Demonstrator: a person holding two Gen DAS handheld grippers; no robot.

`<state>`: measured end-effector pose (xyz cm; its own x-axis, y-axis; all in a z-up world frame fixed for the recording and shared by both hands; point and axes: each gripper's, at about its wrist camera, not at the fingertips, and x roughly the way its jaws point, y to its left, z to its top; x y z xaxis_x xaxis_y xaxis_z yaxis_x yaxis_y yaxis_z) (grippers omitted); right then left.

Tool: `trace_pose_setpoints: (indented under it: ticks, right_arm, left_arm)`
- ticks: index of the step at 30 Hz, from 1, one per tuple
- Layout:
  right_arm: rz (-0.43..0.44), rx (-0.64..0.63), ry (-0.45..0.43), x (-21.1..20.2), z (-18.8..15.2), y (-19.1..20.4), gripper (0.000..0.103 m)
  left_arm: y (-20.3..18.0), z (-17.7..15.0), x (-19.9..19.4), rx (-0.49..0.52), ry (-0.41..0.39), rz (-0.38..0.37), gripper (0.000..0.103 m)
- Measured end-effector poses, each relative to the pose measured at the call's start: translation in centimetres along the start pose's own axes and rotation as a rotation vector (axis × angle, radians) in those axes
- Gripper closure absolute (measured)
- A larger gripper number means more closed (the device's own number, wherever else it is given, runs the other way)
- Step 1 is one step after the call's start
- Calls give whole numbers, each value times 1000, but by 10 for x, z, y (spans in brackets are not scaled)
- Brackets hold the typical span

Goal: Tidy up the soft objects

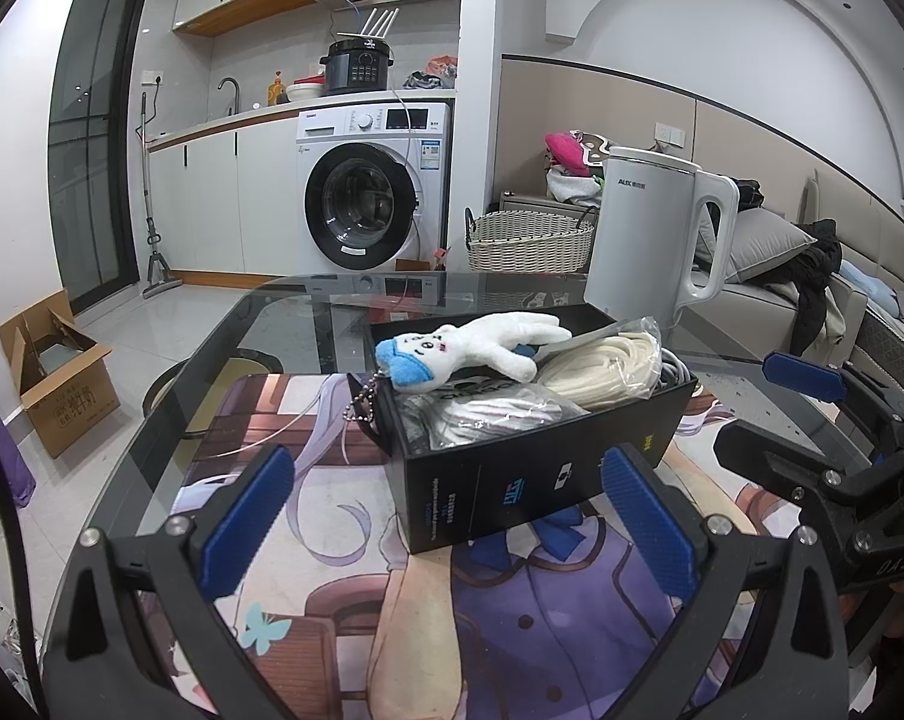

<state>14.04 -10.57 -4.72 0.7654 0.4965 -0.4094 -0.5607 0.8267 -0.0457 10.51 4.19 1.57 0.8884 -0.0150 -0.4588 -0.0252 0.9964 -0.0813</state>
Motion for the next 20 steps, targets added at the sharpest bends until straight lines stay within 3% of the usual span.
trace_pose_setpoints:
  ticks: [20]
  right_arm:
    - [0, 1, -1, 0, -1, 0, 0]
  left_arm:
    - [-2, -1, 0, 4, -3, 9, 0]
